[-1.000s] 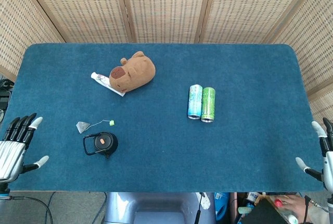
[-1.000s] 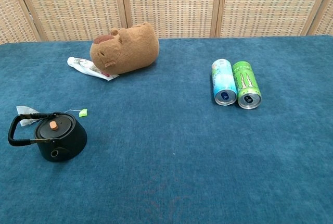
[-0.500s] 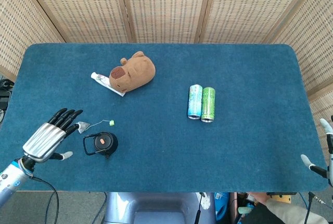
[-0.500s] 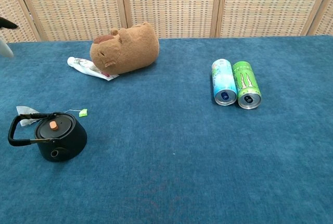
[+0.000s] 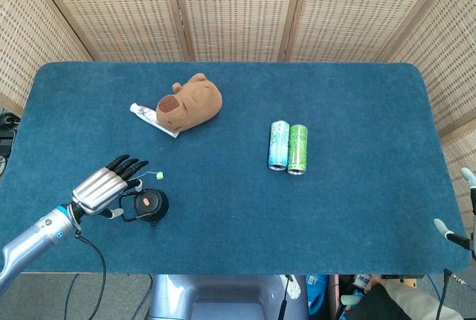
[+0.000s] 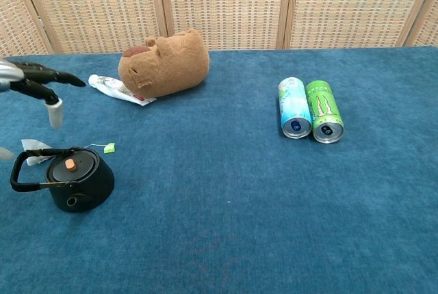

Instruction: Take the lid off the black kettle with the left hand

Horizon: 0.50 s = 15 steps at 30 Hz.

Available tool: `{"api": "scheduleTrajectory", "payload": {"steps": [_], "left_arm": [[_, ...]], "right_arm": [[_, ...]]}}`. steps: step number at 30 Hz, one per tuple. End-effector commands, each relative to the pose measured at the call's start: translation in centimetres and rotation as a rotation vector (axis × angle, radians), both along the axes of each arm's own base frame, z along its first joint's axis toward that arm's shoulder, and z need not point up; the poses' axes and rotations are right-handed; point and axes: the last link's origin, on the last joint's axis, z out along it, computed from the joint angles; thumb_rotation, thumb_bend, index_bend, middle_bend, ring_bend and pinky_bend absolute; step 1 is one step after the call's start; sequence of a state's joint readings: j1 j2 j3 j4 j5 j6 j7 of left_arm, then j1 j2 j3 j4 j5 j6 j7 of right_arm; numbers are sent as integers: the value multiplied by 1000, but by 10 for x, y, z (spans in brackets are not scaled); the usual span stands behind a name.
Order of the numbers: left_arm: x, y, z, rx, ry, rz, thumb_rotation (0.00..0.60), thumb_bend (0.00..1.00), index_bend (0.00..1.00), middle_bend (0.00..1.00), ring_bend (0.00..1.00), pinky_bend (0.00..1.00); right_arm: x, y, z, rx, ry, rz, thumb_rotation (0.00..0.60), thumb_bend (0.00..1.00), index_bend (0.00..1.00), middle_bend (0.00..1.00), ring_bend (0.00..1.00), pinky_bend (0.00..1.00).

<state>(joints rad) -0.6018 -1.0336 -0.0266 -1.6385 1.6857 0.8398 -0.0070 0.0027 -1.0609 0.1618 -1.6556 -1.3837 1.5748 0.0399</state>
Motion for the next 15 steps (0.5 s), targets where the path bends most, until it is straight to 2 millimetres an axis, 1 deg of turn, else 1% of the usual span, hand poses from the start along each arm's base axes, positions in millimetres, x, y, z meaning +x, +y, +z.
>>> {"api": "scheduleTrajectory", "payload": {"steps": [1, 4, 10, 15], "left_arm": [[-2, 3, -10, -20, 14, -3, 600, 266, 389, 0, 0, 0], [-4, 5, -17, -31, 29, -5, 600, 285, 401, 0, 0, 0], [-7, 7, -32, -40, 52, -8, 600, 287, 436, 0, 0, 0], [-6, 11, -41, -39, 58, -7, 600, 310, 437, 0, 0, 0]], "right_arm": [[0, 0, 0, -1, 0, -1, 600, 0, 0, 0, 0, 0], [-1, -1, 0, 3, -3, -4, 600, 0, 0, 0, 0, 0], [-3, -2, 0, 6, -10, -11, 600, 0, 0, 0, 0, 0], [-5, -2, 1, 10, -14, -18, 600, 0, 0, 0, 0, 0]]}}
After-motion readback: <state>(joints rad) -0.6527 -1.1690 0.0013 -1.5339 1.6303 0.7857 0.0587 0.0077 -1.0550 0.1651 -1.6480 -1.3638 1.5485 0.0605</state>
